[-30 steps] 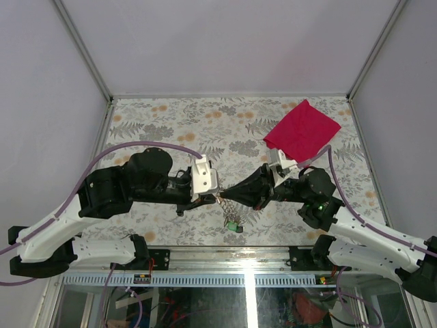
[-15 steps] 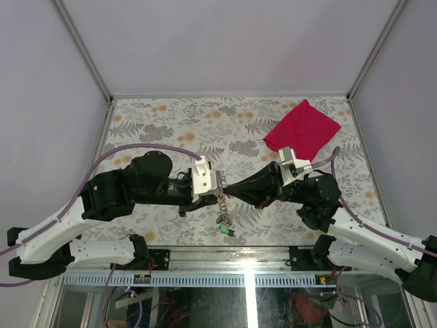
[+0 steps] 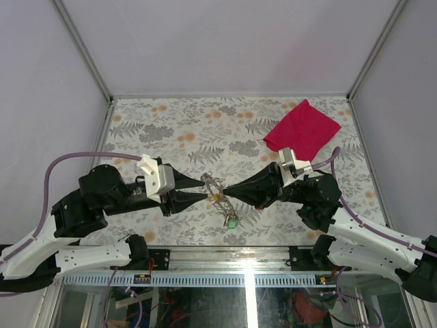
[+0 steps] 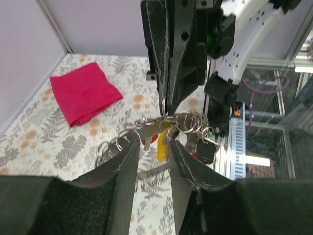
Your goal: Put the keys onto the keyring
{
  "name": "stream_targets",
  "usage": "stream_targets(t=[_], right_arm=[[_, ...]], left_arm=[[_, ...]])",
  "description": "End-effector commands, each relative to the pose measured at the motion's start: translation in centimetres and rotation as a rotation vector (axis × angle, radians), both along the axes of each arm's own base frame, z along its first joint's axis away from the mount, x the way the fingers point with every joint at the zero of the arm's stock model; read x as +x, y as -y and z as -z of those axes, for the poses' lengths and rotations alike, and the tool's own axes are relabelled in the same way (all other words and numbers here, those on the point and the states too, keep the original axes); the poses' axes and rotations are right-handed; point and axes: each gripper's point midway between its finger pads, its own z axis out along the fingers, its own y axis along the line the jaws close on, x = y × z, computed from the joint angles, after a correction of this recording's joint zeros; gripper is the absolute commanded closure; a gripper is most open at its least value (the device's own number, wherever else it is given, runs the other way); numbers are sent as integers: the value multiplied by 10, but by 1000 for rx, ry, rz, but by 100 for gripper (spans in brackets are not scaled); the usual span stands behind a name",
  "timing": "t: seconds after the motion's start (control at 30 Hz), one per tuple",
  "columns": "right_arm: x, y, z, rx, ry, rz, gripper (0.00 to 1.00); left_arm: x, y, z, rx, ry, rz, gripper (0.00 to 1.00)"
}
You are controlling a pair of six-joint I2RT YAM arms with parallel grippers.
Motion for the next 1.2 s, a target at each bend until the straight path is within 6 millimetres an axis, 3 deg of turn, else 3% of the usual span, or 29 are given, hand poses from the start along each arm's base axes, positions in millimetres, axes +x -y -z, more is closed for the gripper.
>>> stream_targets(t=[0.0, 0.3, 0.83, 1.07, 1.17], right_arm=[[-11, 13, -34, 104, 95, -2, 100], [-11, 13, -34, 105, 96, -2, 100], [-8, 14, -32, 93, 91, 20, 100], [-9, 17, -32, 95, 95, 27, 100], [-8, 18, -32, 84, 100, 39, 100]], left_arm=[[4, 11, -31, -163, 12, -10, 67], [-4, 30, -21, -132, -19, 69, 68], [-4, 40, -15, -110, -30, 95, 78], [-3, 42, -8, -77, -35, 94, 99], [-4, 40, -5, -45, -40, 96, 100]])
